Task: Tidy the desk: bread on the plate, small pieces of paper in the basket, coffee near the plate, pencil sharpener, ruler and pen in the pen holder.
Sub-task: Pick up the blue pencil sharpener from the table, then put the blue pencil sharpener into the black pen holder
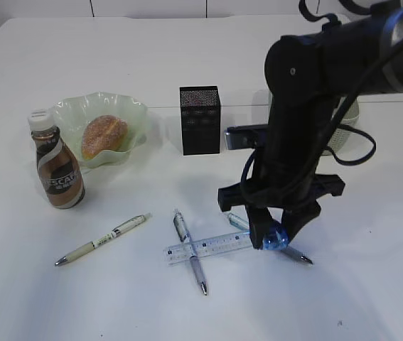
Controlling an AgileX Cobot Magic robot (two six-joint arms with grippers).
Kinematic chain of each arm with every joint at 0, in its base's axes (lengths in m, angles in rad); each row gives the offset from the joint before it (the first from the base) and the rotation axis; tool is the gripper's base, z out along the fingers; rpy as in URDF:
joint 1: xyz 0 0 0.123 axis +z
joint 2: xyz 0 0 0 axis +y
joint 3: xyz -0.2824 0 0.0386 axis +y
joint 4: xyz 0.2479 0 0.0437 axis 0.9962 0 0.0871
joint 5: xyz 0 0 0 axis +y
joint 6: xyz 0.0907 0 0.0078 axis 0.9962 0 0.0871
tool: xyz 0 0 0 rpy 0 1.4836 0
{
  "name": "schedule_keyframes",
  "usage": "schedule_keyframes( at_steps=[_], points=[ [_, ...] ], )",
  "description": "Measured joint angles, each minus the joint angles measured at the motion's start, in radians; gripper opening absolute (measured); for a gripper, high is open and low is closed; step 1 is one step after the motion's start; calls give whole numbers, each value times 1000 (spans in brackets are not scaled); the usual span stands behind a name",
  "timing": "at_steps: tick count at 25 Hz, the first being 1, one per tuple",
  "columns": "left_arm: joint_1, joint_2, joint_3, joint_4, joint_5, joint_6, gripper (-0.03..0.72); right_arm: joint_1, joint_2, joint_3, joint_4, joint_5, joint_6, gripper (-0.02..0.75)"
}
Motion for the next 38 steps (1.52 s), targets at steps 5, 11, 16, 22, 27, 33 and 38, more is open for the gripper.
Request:
schedule_keyframes(
  at_steps=[5,11,16,22,27,33,38],
  points=[
    [1,0,0,-4,4,0,403,0,0,-126,-91,3,-9,353],
    [1,0,0,-11,4,0,402,0,0,-249,-191,-98,-12,353],
    [1,0,0,-11,4,0,401,0,0,-287,-238,-226,-15,354],
    [1,0,0,-12,4,0,401,0,2,-289,-313,-368,-15,352],
    [1,0,0,-12,4,0,401,0,5,-289,-362,-550,-15,352],
    [1,0,0,-12,4,0,400,0,14,-289,-430,-700,-15,351],
    [1,0,0,-12,4,0,398,0,55,-289,-481,-819,-15,351]
  ],
)
